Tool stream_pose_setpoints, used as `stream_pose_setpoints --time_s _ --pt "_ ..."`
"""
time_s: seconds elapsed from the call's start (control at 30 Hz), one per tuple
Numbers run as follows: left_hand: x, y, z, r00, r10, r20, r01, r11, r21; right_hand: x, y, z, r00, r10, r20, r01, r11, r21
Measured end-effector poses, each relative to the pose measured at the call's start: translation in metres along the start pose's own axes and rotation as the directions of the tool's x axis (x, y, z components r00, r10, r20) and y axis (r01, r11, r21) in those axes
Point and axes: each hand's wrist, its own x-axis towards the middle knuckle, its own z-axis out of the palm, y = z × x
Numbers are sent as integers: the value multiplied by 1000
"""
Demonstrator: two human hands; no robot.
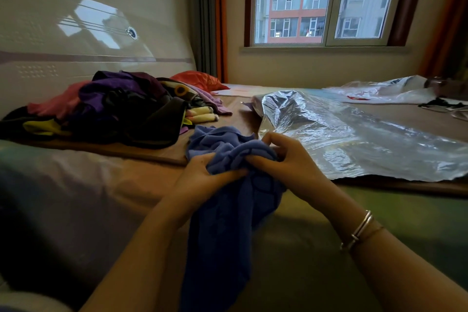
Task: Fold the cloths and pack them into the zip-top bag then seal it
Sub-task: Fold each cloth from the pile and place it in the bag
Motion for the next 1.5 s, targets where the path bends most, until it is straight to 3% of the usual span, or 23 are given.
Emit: stream_pose_setpoints --time_s 0.13,0.27,0.4,0.6,0.67,0.8,0.97,1.03,1.13,1.27,1.4,1.5 --pt "4 -4 -8 987 53 -149 -63 996 -60 -3 7 -6 978 104 183 -76 985 -155" --pt "2 -3 -14 988 107 -113 -117 989 -91 -10 18 -9 954 160 253 -31 894 -446" --pt "-1 -5 -17 989 28 -144 -63 967 -246 -13 10 -16 969 134 207 -56 937 -345" --pt "-4 -3 -23 989 -34 -145 17 993 -114 -23 -8 -34 986 93 138 -85 994 -66" --pt "-6 -5 -21 992 -88 -94 83 995 -51 -28 -10 -42 979 140 149 -130 989 -76" --pt "-7 -8 -7 997 -12 72 1 988 153 -37 -1 -59 976 174 135 -111 920 -377" --pt "-3 -23 16 970 21 241 -107 931 350 -53 16 -89 956 234 177 -44 710 -703" --pt "-2 -31 29 968 64 243 -192 812 552 -59 20 -96 935 294 196 -27 613 -789" --pt "0 -34 40 941 146 305 -335 516 788 -66 22 -97 911 359 201 -28 543 -839" --pt "2 -30 47 908 175 381 -419 417 806 -67 23 -94 900 398 174 -51 495 -867" --pt "2 -28 40 947 90 308 -321 283 904 -61 24 -87 891 434 130 -14 312 -950" --pt "-4 -23 34 968 83 237 -250 253 935 -56 18 -79 896 432 99 5 212 -977"
